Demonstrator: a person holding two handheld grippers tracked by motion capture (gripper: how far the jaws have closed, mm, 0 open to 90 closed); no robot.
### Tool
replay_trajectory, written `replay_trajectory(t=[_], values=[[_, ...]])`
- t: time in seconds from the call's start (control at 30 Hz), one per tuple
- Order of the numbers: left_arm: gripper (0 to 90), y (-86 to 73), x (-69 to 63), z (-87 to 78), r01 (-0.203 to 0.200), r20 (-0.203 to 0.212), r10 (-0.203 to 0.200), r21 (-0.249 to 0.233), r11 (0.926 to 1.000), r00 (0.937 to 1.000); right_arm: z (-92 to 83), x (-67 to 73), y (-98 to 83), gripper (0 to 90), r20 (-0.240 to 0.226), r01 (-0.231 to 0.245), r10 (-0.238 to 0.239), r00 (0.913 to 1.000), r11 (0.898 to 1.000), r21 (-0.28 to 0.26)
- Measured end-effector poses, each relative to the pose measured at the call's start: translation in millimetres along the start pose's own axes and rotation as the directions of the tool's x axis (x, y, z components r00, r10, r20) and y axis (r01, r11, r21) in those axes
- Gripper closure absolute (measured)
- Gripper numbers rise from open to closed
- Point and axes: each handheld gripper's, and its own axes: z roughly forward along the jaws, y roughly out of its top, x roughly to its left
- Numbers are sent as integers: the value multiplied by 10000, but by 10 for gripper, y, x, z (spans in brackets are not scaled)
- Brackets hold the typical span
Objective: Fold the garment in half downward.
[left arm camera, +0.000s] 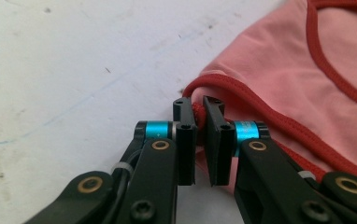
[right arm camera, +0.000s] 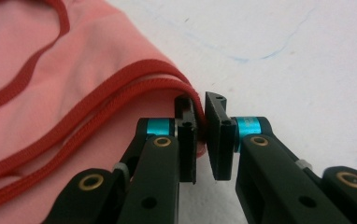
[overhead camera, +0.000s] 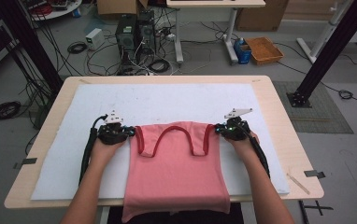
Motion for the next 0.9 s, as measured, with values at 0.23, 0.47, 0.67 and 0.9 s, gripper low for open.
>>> replay_trajectory(t=[0.23, 0.47, 0.67, 0.9], values=[[836, 139, 26, 54, -37, -44, 37, -194, 9998, 10000, -40, -61, 77, 839, 239, 99, -94, 9997, 9997, -210], [836, 311, 115, 186, 131, -140, -137, -405, 9991, 9998, -49, -173, 182, 839, 490, -147, 162, 9987, 9994, -298], [836, 386, 229, 294, 344, -148, -345, -67, 9994, 9993, -28, -236, 265, 838, 591, -334, 357, 9976, 9987, -396], [836, 344, 297, 377, 831, -112, -835, -359, 9959, 9964, 12, -279, 352, 838, 772, -161, 189, 9968, 9992, -368]])
